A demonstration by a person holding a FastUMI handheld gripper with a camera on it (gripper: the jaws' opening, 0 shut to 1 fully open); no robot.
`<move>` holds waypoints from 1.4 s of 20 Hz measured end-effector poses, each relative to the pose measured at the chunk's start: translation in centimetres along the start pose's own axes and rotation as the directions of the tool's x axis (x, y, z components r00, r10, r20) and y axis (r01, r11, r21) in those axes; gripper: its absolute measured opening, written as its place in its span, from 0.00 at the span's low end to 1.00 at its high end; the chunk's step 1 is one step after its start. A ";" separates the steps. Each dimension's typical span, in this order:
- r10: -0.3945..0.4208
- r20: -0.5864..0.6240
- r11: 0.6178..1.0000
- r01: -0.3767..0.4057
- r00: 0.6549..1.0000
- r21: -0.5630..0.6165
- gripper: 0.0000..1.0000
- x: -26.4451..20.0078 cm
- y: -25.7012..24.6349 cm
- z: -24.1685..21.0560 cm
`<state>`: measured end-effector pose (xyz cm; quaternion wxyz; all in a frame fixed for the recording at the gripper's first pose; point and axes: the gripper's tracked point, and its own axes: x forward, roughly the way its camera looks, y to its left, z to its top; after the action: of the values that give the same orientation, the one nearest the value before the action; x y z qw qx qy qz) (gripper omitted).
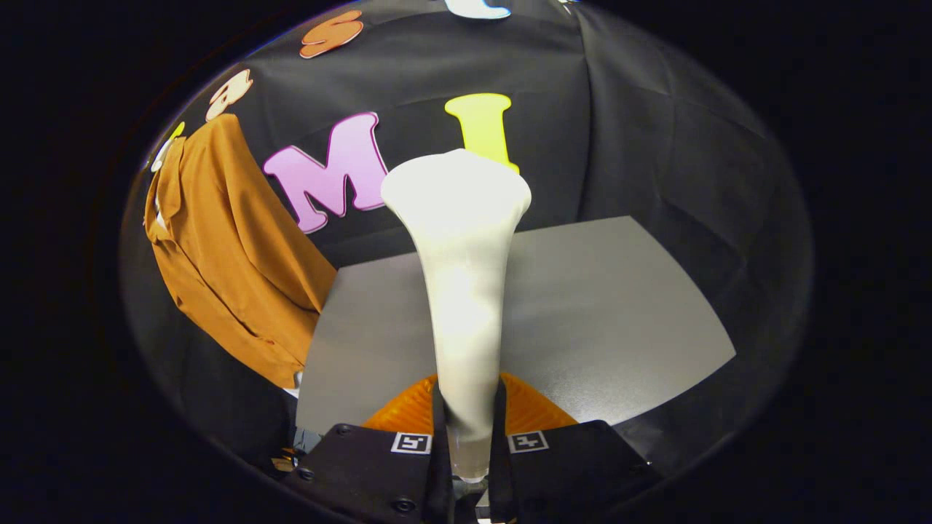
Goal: Iron the clothes twice with a garment steamer, once on the left side and once on the right side.
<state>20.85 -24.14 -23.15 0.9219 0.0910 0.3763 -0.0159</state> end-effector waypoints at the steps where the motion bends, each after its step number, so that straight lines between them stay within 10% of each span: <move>1: -0.002 0.033 1.000 0.002 0.999 -0.001 0.23 -0.9 0.1 0.6; 14: -0.025 0.375 0.998 0.045 0.927 -0.044 0.23 -11.3 11.6 0.6; 28: 0.056 0.378 0.987 0.006 0.924 -0.162 0.23 -5.3 27.5 -2.8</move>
<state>17.81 3.23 -17.10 0.9819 0.0164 0.1887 0.0088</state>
